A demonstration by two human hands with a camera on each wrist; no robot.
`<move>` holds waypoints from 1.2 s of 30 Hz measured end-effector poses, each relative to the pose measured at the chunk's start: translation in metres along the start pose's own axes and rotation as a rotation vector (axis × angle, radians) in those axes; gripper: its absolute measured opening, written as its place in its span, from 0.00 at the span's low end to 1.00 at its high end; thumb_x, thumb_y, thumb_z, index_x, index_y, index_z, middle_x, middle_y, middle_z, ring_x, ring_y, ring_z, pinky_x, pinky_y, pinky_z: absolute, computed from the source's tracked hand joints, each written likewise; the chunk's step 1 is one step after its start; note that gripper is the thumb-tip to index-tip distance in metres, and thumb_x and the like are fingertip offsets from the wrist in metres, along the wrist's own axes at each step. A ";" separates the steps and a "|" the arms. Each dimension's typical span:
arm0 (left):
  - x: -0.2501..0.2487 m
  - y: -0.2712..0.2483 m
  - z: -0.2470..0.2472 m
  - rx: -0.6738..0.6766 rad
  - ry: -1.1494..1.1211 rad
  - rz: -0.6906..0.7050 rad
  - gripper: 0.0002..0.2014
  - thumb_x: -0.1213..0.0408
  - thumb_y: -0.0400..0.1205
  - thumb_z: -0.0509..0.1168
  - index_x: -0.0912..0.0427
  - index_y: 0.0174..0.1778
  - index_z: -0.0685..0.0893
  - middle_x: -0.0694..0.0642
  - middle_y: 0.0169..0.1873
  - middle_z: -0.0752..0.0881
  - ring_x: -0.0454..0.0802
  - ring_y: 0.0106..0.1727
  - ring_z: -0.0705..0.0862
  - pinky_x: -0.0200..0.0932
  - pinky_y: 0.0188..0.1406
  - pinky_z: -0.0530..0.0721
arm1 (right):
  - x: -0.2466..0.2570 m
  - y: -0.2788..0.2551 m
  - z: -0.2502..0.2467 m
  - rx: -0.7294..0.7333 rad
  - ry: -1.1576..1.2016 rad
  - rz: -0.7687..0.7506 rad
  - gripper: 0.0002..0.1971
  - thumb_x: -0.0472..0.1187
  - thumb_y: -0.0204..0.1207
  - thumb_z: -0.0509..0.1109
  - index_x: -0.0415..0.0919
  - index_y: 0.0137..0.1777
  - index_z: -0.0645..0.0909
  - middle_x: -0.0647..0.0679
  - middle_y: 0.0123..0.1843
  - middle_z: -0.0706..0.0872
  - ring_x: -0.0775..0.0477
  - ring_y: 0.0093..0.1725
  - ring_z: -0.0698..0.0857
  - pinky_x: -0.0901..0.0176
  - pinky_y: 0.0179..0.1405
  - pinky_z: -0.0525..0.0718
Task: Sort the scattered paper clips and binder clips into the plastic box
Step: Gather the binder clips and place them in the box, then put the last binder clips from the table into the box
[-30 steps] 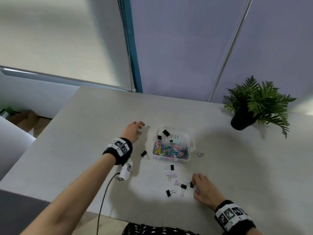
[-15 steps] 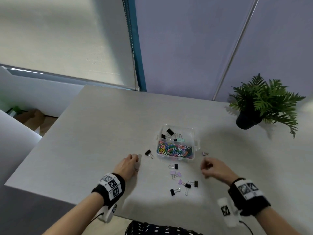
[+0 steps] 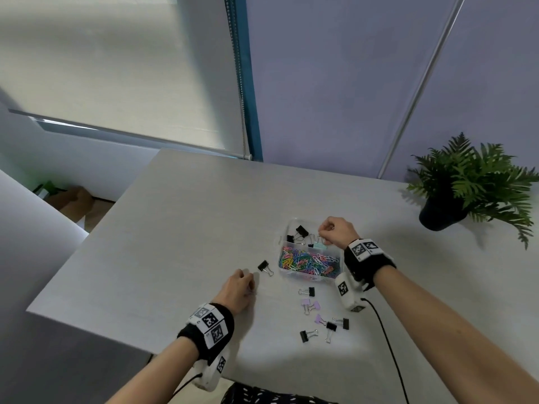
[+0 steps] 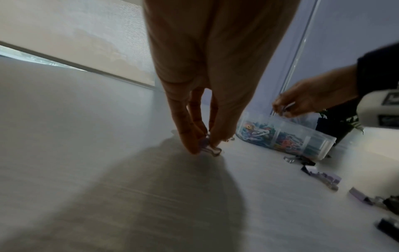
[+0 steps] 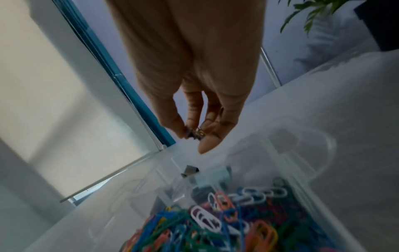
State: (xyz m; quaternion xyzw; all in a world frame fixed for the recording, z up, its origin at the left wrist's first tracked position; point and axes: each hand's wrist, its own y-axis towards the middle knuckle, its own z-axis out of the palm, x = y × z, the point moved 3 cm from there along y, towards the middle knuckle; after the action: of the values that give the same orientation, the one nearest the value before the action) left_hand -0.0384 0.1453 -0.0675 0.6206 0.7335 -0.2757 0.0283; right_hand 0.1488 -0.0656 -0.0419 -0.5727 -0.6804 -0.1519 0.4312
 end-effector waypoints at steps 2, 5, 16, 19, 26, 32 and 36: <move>-0.003 0.001 -0.007 -0.025 -0.031 0.010 0.11 0.70 0.78 0.61 0.65 0.55 0.81 0.53 0.47 0.71 0.55 0.47 0.77 0.43 0.56 0.78 | -0.002 -0.001 0.003 0.013 -0.036 0.004 0.03 0.36 0.77 0.67 0.37 0.45 0.80 0.43 0.44 0.83 0.43 0.36 0.85 0.45 0.52 0.88; -0.008 0.007 -0.023 -0.075 -0.078 0.035 0.11 0.71 0.75 0.64 0.65 0.53 0.82 0.50 0.41 0.72 0.58 0.46 0.80 0.42 0.54 0.78 | -0.005 -0.005 -0.008 0.070 -0.012 -0.027 0.09 0.36 0.80 0.63 0.31 0.53 0.80 0.43 0.51 0.82 0.36 0.47 0.87 0.47 0.48 0.89; -0.103 0.105 -0.072 -0.168 -0.154 0.185 0.09 0.74 0.77 0.63 0.68 0.52 0.82 0.56 0.46 0.73 0.52 0.45 0.76 0.43 0.60 0.79 | -0.088 -0.035 -0.040 0.172 -0.578 0.076 0.24 0.39 0.69 0.75 0.41 0.65 0.75 0.35 0.62 0.76 0.37 0.61 0.75 0.53 0.61 0.75; -0.115 0.125 -0.065 -0.103 -0.104 0.179 0.10 0.75 0.77 0.62 0.69 0.53 0.82 0.65 0.51 0.79 0.62 0.53 0.81 0.45 0.60 0.76 | -0.092 -0.047 -0.021 0.148 -0.668 0.045 0.26 0.45 0.68 0.75 0.41 0.64 0.73 0.38 0.62 0.71 0.37 0.65 0.70 0.49 0.61 0.76; -0.100 0.138 -0.051 0.006 -0.044 0.154 0.13 0.71 0.79 0.65 0.66 0.60 0.82 0.68 0.59 0.80 0.63 0.60 0.80 0.46 0.62 0.76 | -0.098 -0.063 -0.004 0.106 -0.637 -0.005 0.13 0.39 0.76 0.66 0.35 0.58 0.75 0.37 0.58 0.78 0.38 0.59 0.79 0.53 0.54 0.74; -0.055 0.110 -0.069 -0.236 -0.235 0.128 0.11 0.72 0.81 0.61 0.64 0.57 0.83 0.62 0.55 0.83 0.56 0.55 0.83 0.41 0.59 0.76 | -0.088 -0.101 0.003 0.169 -0.419 -0.086 0.04 0.36 0.73 0.66 0.45 0.43 0.73 0.46 0.46 0.75 0.43 0.48 0.81 0.62 0.43 0.76; 0.000 0.093 -0.049 -0.120 -0.178 -0.105 0.16 0.75 0.79 0.57 0.60 0.58 0.83 0.63 0.56 0.83 0.59 0.58 0.83 0.42 0.60 0.77 | -0.086 -0.127 0.013 0.313 -0.196 -0.091 0.08 0.32 0.72 0.64 0.46 0.38 0.75 0.47 0.45 0.74 0.52 0.39 0.78 0.71 0.35 0.80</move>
State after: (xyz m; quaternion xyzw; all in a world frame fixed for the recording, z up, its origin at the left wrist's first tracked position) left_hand 0.0625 0.1743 -0.0602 0.5513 0.7749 -0.2864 0.1162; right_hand 0.0254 -0.1499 -0.0786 -0.4793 -0.7597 -0.0072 0.4395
